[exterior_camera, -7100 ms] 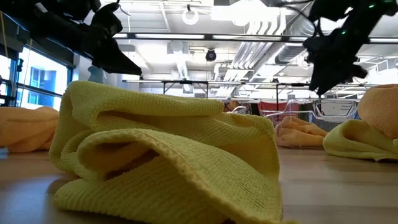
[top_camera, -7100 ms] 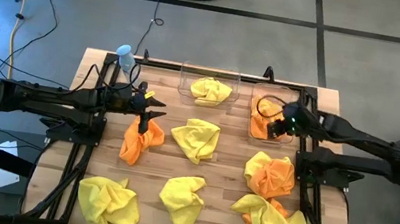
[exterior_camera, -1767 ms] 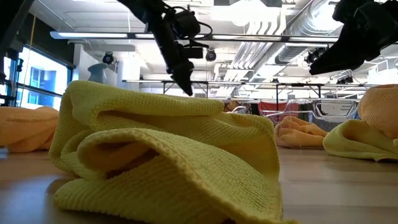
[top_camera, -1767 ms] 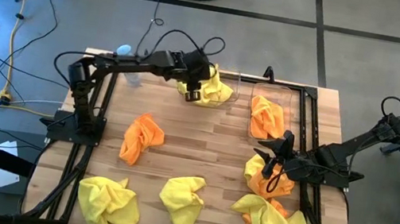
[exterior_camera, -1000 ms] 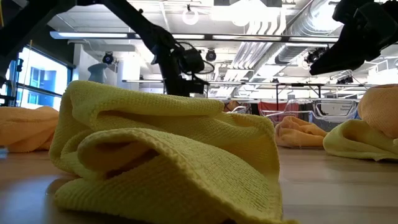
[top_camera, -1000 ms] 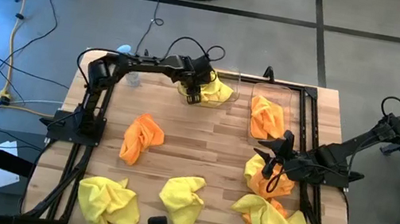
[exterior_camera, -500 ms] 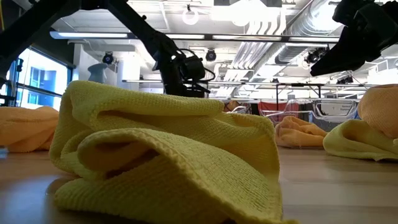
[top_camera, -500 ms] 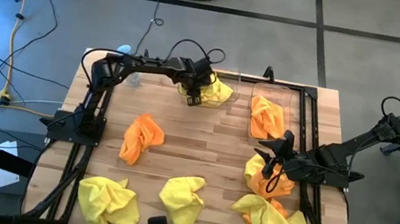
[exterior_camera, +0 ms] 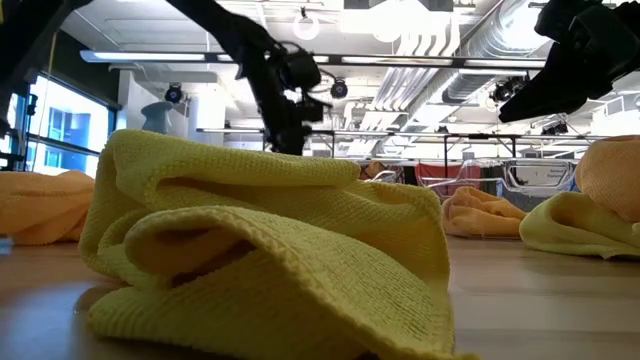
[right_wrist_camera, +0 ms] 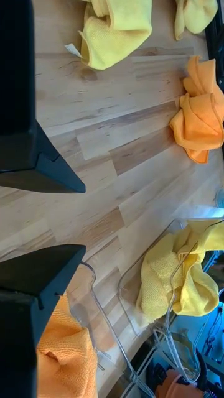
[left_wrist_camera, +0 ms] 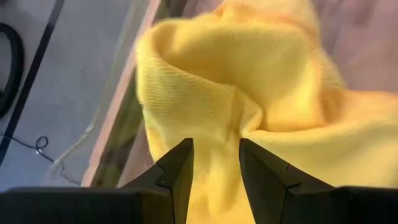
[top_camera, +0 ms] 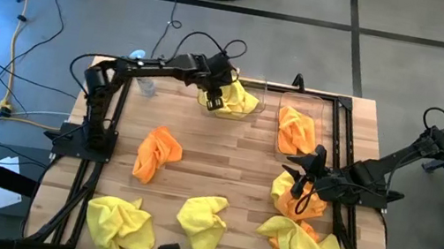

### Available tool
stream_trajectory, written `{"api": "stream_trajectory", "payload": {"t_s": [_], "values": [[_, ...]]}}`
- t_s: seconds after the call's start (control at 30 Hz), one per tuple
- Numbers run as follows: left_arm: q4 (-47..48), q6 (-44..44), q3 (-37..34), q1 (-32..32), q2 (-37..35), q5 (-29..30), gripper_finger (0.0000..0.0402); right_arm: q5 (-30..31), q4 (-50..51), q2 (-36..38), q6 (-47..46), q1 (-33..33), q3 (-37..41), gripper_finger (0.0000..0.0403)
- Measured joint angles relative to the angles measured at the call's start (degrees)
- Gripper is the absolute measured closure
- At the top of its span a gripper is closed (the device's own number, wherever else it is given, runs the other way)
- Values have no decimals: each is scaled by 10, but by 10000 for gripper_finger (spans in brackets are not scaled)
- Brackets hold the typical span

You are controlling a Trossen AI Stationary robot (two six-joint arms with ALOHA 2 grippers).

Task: Sort microfiber towel by color & place in baskets
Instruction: Put the orange microfiber towel into the right transparent bin

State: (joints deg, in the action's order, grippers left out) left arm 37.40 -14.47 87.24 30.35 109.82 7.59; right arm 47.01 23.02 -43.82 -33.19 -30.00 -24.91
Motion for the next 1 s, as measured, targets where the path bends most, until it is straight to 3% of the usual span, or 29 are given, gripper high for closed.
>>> {"api": "stream_trajectory", "payload": {"t_s": [0.2,0.4,0.53,0.73,1.0], "values": [[53,54,-1,-42,-58,-11,286,0,0,0,0,0,0,265],[88,93,-15,-130,-99,-7,286,0,0,0,-26,0,0,265],[18,93,-97,-193,-135,-29,286,0,-1,0,-29,0,0,265],[-111,185,-266,-266,-227,-25,286,0,0,0,-59,0,0,265],[-130,243,-392,-351,-353,68,286,12,-10,0,-36,0,0,265]]}}
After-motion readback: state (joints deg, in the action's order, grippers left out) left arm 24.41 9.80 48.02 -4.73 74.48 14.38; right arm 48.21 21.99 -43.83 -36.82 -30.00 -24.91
